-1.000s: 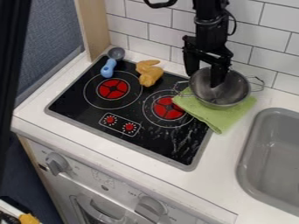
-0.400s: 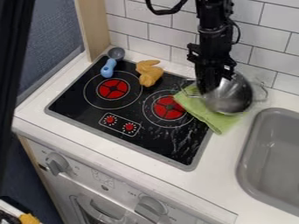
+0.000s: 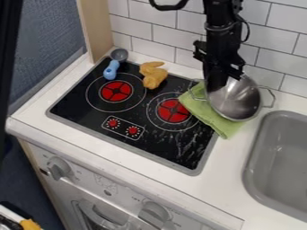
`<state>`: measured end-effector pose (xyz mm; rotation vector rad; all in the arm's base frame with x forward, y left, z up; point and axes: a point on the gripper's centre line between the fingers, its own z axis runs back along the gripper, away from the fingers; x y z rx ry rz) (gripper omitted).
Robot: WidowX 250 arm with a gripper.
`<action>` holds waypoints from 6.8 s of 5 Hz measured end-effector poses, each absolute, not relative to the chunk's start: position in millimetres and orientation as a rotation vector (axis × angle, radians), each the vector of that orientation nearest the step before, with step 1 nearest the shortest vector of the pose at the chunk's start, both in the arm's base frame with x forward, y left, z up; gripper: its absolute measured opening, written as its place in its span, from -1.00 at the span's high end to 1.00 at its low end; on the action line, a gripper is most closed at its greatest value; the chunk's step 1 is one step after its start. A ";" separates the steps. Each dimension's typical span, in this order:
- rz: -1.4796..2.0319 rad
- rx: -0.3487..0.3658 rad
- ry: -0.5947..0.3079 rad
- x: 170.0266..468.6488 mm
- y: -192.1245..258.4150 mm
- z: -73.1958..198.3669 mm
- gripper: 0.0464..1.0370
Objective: Put the pot to the left burner
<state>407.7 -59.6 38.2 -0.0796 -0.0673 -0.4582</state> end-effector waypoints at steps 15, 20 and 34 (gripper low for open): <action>0.291 0.012 -0.025 287.8 162.3 51.5 0.95; 0.239 0.002 -0.034 297.2 170.5 43.4 -0.61; 0.016 0.144 -0.004 316.8 138.1 70.9 -0.93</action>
